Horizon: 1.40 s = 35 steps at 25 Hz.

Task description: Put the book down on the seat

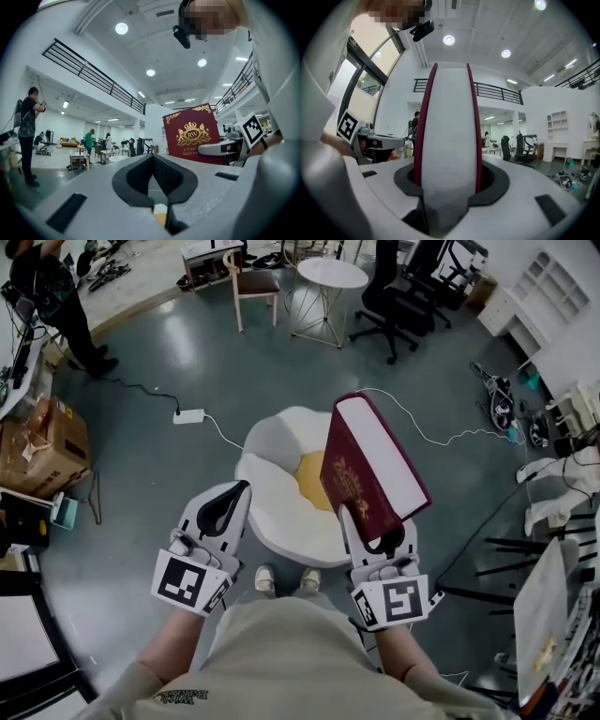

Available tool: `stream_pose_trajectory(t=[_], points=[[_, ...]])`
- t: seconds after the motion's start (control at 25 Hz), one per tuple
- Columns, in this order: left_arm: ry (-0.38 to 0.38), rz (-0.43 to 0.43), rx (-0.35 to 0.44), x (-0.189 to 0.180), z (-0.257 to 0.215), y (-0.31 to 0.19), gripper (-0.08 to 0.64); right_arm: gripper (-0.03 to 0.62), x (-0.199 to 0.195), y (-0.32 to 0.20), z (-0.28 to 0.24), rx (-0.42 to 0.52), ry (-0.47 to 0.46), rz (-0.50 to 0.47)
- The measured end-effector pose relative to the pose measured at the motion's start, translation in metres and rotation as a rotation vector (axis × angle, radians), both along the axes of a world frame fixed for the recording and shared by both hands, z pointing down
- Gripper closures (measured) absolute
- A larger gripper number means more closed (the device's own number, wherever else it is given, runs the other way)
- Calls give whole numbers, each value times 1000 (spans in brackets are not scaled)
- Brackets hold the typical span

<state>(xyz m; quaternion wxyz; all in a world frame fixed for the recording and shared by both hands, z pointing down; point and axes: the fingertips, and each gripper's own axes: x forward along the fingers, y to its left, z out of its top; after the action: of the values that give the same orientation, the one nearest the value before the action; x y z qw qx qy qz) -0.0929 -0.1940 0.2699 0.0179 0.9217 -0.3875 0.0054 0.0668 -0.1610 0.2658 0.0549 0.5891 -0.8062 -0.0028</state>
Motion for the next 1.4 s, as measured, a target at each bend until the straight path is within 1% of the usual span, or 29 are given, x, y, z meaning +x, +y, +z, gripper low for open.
stream_pose_trajectory(t=[0.36, 0.48, 0.6, 0.76, 0.92, 1.08, 1.24, 1.4], points=[[-10, -8, -28, 15, 16, -5, 557, 380, 10, -4, 22, -54, 8, -35], [1, -17, -39, 25, 27, -10, 557, 380, 20, -7, 37, -81, 3, -40], [-1, -29, -44, 33, 41, -22, 557, 380, 33, -23, 60, -115, -14, -28], [-9, -45, -61, 40, 68, -45, 557, 380, 53, -56, 102, -169, -3, 4], [-21, -64, -92, 45, 108, -75, 557, 380, 66, -101, 152, -215, 31, 9], [-1, -87, -123, 49, 161, -109, 557, 380, 71, -145, 214, -252, 77, -5], [11, -111, -151, 54, 226, -136, 557, 380, 71, -178, 290, -285, 113, -30], [11, -128, -190, 62, 305, -157, 557, 380, 72, -201, 376, -327, 138, -58]])
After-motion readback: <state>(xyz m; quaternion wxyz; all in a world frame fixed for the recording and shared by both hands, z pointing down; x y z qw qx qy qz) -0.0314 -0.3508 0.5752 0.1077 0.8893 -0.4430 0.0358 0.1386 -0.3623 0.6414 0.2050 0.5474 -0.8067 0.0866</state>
